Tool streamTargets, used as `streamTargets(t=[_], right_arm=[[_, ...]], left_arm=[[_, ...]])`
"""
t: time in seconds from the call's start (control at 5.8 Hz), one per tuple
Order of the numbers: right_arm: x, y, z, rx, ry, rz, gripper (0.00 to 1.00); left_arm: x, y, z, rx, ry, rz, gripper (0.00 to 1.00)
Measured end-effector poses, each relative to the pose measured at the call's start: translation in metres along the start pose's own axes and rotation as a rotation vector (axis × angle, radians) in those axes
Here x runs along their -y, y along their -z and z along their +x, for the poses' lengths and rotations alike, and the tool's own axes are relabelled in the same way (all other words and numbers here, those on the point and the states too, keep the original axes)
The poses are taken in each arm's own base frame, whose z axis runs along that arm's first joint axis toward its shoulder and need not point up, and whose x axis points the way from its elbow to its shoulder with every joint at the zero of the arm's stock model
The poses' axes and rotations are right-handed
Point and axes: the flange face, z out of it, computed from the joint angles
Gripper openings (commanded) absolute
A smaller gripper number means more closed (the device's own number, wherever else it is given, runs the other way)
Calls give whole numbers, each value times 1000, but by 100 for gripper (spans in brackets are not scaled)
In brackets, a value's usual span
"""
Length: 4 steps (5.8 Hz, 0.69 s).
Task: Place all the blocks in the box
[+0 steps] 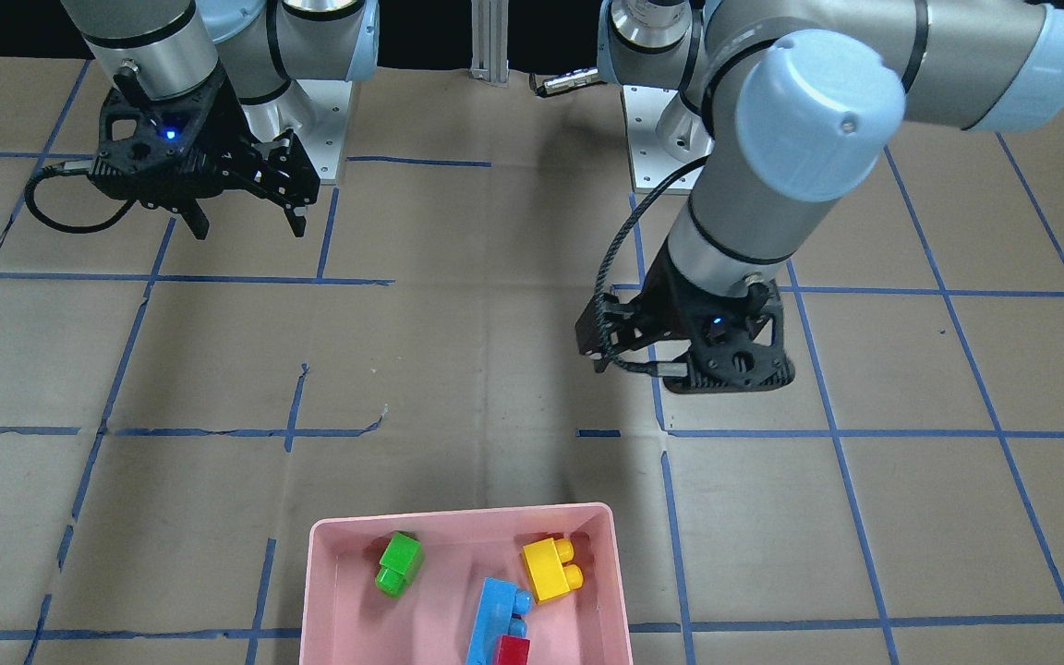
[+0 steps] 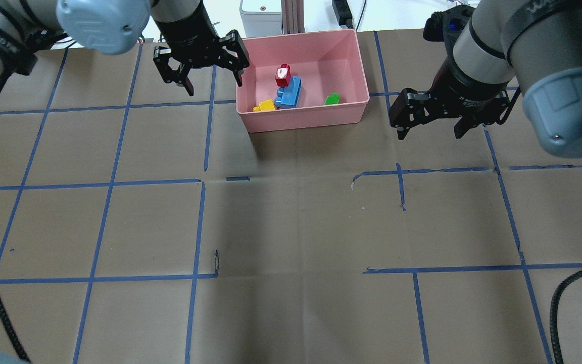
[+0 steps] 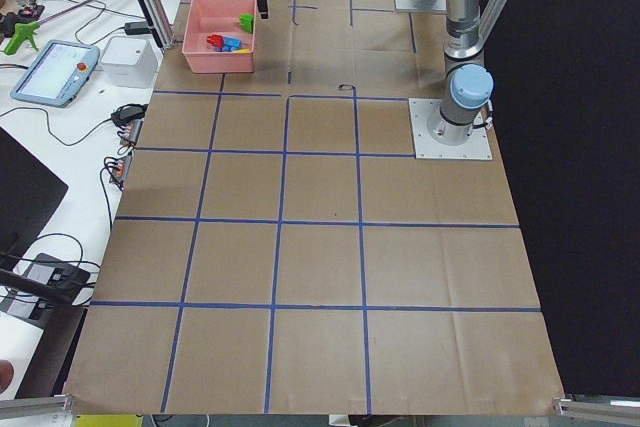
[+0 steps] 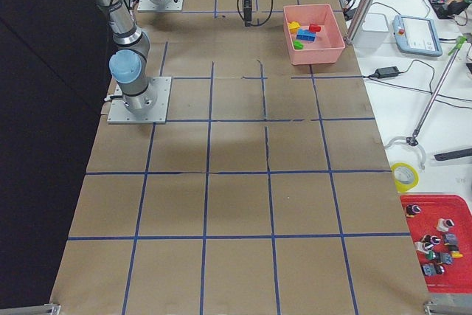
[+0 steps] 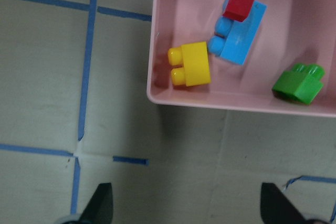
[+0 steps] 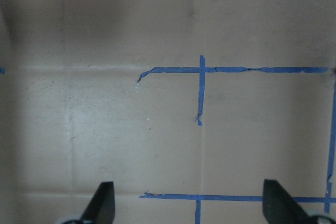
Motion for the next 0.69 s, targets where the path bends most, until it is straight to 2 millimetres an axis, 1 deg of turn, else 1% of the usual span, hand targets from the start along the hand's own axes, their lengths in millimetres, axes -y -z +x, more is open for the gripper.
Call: streamTargets(t=[0.17,0.34,0.52,0.69], right_arm=[[-2,6,3,-32,-5,13,100],[-4,11,3,-42,-7,22,100],[-6,12,3,-44,-7,24,100],[-7,12,3,-44,-7,25,100]], left_arm=[[-36,21,-33,4,-43,22,100],[-64,42,-56,12,-82,59,100],[-78,56,-68,48,-112,89,100],[-81,60,-73,83,-125,102,100]])
